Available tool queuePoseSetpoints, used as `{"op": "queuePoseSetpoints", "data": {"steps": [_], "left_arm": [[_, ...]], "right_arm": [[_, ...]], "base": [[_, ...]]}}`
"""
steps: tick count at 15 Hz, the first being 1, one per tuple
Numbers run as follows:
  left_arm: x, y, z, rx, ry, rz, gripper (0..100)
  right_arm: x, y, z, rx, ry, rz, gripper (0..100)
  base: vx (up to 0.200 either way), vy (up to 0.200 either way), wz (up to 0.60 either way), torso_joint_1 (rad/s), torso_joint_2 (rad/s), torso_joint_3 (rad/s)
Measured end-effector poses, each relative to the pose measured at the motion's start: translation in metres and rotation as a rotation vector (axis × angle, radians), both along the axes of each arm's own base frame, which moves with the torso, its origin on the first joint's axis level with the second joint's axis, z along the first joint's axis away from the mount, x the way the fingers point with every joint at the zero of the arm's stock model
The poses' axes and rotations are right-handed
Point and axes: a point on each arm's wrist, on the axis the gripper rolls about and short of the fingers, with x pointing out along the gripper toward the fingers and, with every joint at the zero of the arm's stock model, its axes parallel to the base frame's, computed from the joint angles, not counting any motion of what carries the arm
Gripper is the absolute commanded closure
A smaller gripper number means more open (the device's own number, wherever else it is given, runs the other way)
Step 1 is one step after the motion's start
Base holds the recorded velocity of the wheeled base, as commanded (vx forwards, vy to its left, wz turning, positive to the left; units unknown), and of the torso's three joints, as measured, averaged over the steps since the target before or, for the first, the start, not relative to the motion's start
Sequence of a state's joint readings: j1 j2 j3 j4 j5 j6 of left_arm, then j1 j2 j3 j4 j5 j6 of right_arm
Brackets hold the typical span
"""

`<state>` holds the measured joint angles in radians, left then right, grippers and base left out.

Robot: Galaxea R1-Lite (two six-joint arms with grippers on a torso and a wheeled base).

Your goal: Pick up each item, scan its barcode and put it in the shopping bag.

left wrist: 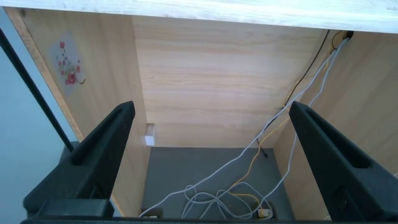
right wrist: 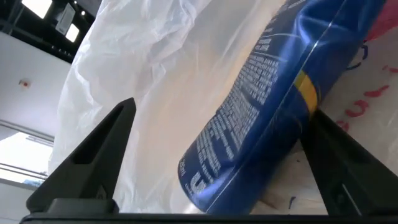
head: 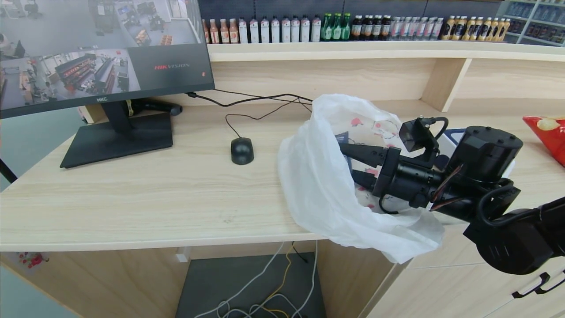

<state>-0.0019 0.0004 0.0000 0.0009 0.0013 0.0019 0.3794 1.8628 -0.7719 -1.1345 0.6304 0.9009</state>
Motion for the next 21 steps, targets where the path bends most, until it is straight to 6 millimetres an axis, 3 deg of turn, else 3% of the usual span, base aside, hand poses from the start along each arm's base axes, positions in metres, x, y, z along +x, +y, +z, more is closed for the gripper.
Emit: {"op": "queuePoseSetpoints", "data": {"steps": [10, 16, 21], "left_arm": [[0.000, 0.000, 0.000, 0.000, 0.000, 0.000, 0], [0.000, 0.000, 0.000, 0.000, 0.000, 0.001, 0], [0.000, 0.000, 0.000, 0.000, 0.000, 0.000, 0]], "right_arm": [[-0.003, -0.015, 0.012, 0.014, -0.031, -0.044, 0], [-0.009, -0.020, 0.043, 0.057, -0.152, -0.052, 0], [-0.028, -0.028, 0.072, 0.071, -0.269, -0.059, 0]], "base": [[0.000, 0.000, 0.00, 0.000, 0.00, 0.000], [0.000, 0.000, 0.00, 0.000, 0.00, 0.000], [0.000, 0.000, 0.00, 0.000, 0.00, 0.000]]}}
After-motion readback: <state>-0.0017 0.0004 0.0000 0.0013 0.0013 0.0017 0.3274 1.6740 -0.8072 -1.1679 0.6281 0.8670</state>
